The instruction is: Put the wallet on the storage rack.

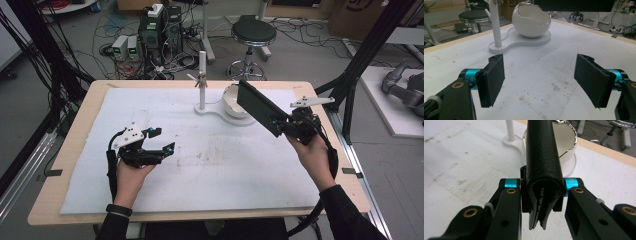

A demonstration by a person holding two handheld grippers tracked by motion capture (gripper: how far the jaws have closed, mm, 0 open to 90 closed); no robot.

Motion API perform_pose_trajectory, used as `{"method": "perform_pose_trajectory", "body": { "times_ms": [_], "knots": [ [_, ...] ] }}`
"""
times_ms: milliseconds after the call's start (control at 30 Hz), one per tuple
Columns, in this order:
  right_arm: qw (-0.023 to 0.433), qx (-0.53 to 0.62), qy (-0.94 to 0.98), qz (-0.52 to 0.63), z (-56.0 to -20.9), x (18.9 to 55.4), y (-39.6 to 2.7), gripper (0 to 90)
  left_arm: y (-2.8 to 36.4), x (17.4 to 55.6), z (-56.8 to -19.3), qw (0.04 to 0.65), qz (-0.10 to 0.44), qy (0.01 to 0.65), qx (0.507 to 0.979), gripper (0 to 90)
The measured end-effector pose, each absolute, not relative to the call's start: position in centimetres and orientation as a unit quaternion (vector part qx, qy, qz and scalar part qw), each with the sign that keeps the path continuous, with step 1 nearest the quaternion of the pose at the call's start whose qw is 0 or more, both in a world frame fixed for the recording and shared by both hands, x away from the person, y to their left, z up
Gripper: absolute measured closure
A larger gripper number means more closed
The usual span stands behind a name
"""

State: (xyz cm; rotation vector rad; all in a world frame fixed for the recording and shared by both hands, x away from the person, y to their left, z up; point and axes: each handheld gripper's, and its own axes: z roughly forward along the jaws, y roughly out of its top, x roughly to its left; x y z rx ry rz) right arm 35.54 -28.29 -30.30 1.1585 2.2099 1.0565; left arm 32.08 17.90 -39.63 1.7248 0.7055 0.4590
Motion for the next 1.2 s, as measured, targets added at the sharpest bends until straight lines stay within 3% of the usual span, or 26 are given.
{"method": "perform_pose_trajectory", "body": {
  "times_ms": [600,1200],
  "knots": [
    [0.215,0.436,0.818,0.308,-30.4,40.5,-26.3,76.0,18.2,31.7,-39.6,0.575,0.193,0.297,0.737,24.5],
    [0.219,0.436,0.810,0.327,-30.9,42.1,-25.6,74.6,18.1,31.6,-39.7,0.574,0.191,0.296,0.739,24.5]
  ]
}}
